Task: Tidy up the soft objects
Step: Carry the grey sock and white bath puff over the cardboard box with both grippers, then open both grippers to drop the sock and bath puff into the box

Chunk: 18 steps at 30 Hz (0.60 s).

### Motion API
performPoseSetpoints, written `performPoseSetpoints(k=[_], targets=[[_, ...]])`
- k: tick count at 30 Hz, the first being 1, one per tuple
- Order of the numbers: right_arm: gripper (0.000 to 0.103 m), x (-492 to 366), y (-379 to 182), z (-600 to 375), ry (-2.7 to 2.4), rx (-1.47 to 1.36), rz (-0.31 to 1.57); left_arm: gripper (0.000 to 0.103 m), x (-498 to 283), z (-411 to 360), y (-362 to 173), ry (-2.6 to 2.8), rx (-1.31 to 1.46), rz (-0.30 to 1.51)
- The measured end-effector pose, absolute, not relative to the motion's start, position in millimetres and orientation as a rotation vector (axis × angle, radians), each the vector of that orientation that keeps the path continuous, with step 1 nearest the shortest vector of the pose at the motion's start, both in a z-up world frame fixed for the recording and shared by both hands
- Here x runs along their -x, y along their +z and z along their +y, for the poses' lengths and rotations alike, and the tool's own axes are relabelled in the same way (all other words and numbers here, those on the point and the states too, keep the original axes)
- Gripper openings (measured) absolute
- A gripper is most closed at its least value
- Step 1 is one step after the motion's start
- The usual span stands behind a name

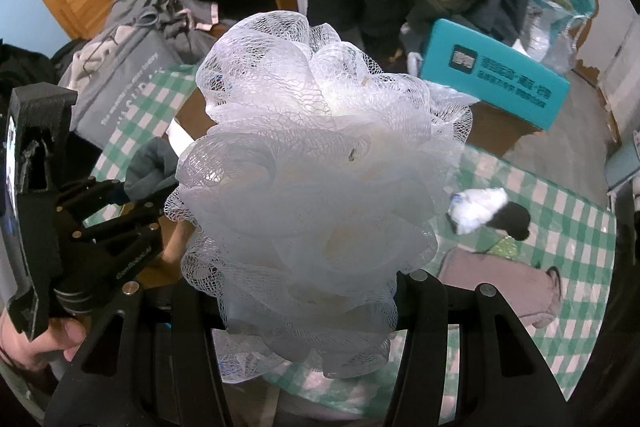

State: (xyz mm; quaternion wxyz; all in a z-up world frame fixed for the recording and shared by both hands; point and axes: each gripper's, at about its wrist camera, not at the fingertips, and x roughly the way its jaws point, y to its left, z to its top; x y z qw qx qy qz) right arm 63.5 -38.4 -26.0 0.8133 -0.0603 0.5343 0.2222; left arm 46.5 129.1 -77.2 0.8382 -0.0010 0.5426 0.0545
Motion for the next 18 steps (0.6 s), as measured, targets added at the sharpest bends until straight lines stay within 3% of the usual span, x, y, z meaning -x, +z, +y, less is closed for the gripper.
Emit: performPoseSetpoints(k=[10,13,15,18], targets=[[0.054,-75,-41,0,0.495,0.188,1.165,0.027,-50,160,-87,0.171,0.049,1.172],[0.06,-75,-44,9,0.498,0.212,1.166,0.029,-50,164,-88,0.181,0.054,1.173],[0.07,-75,-44,12,0.499,0.209,1.158,0.033,-49,164,-88,0.186,0.047,1.173],[0.078,-73,-39,17,0.505,0.227,1.13,0.042,-48,165,-88,0.193,0.045,1.176]])
